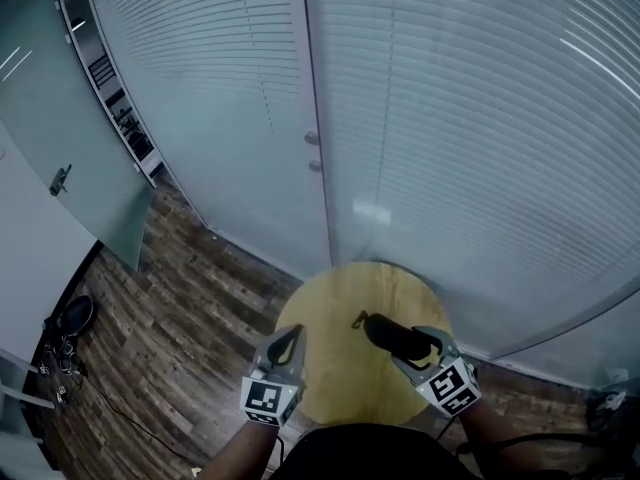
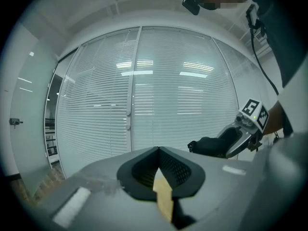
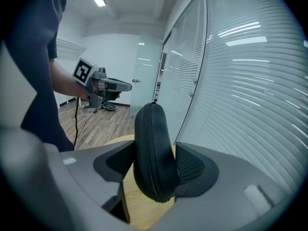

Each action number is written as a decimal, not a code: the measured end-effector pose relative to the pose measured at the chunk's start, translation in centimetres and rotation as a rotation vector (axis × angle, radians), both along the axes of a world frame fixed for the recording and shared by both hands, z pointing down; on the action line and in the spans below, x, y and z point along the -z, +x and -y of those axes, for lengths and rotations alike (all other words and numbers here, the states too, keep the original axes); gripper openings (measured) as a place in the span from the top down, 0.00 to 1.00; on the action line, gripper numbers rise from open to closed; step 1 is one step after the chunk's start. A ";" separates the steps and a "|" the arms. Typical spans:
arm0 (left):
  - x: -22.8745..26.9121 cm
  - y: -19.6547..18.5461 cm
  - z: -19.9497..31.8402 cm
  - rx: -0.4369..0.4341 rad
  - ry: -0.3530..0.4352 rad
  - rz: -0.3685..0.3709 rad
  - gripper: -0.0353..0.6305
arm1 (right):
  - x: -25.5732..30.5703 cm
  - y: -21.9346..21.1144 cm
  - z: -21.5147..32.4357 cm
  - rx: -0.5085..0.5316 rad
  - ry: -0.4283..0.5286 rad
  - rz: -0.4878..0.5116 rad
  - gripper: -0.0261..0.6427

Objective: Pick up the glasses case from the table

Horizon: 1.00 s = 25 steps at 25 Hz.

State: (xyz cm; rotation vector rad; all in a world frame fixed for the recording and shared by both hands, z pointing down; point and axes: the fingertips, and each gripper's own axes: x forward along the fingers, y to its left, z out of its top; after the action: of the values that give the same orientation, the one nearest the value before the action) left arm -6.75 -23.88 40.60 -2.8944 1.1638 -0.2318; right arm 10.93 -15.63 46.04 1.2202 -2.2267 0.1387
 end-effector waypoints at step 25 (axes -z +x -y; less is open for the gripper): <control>2.0 2.9 -1.8 -0.096 0.050 0.038 0.94 | 5.3 0.7 -0.9 -0.079 0.170 0.025 0.55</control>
State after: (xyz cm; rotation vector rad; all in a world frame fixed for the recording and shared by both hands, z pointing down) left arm -3.89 -22.12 38.65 -2.8800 1.0067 -0.2507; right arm 11.61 -14.68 40.72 1.4052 -2.2497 -0.0053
